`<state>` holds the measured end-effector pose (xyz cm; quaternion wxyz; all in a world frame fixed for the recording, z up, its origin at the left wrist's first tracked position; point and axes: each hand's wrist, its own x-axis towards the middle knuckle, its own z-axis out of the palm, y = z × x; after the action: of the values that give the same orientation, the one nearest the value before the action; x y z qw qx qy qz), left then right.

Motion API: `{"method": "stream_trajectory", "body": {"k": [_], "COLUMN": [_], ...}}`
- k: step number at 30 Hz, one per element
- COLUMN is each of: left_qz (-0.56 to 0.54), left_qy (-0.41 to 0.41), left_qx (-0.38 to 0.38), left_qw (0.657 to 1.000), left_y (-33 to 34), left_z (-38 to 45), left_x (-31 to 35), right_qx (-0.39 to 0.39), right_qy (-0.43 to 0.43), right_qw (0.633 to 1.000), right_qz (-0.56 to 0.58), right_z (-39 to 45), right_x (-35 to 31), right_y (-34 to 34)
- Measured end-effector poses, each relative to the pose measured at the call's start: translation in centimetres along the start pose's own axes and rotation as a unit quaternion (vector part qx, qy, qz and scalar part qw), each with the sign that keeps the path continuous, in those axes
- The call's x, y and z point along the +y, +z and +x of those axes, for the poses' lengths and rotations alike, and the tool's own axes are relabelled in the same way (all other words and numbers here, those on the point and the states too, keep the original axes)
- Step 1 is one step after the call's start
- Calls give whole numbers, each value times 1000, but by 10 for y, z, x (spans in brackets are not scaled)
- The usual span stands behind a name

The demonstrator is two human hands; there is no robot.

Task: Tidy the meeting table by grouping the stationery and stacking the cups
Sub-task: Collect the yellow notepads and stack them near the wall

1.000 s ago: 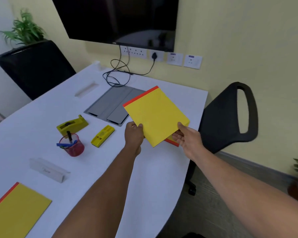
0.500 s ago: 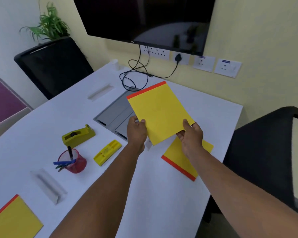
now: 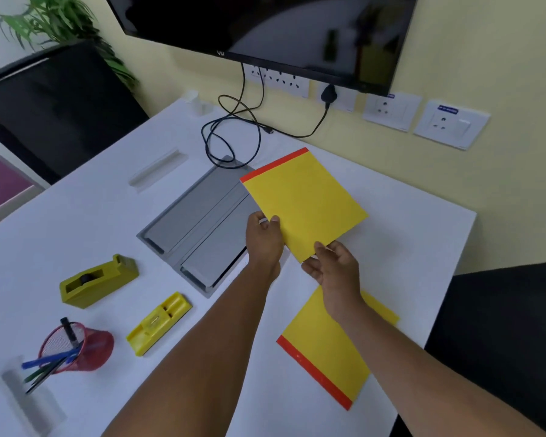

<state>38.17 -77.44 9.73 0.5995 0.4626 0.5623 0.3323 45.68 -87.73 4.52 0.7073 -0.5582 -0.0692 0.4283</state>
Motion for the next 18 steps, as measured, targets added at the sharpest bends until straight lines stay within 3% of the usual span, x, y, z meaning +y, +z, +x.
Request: {"method": "stream_trajectory", "body": {"k": [7,18], "left_qz": [24,49], "left_qy": [-34,-51], "left_qx": [-115,-135], "left_qw": [992,988], "left_y": [18,60], "left_z": [43,88], "left_x": [5,20], "right_qx": [25,99], "right_qy": [-5,58], "right_qw": [999,987], "right_qz": [-32,-114], "right_z": [82,229], "right_x": [-29,-55], "right_y": [-6,-6]}}
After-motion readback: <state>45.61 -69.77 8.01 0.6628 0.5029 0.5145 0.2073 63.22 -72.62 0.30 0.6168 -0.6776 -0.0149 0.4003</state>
